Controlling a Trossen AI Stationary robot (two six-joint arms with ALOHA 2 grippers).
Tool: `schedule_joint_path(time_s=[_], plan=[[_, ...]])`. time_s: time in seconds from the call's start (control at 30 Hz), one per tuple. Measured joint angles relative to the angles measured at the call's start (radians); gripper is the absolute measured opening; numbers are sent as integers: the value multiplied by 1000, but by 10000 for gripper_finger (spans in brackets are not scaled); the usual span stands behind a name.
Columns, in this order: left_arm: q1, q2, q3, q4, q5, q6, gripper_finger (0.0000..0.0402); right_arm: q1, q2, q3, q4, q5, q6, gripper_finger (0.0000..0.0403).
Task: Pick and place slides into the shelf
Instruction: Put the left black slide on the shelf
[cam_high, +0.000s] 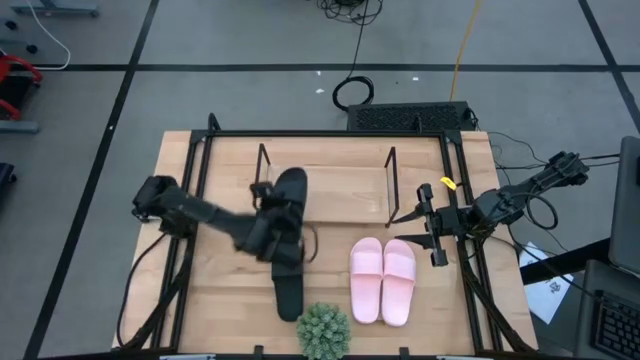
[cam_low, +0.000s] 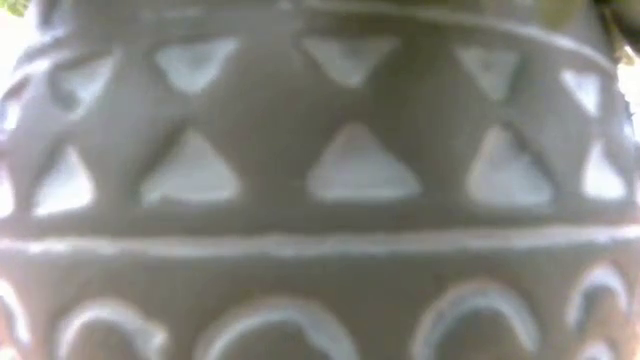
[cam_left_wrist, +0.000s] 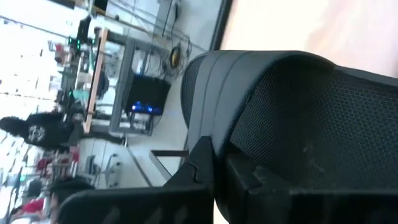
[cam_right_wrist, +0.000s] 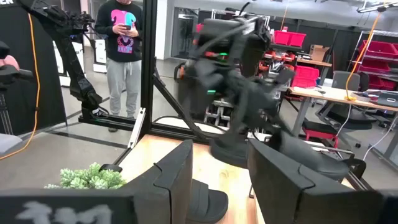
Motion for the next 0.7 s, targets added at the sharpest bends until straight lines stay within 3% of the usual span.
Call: schedule_joint_path(time_s=[0.17,0.4,0.7], plan=[[113,11,0,176,-8,187,0,0,0,0,-2,0,-2,144],[177,9,-36,194,-16,218,0,0,0,0,-21,0,1,144],[193,10,-207,248,-32,209,0,0,0,0,-23,0,-20,144]])
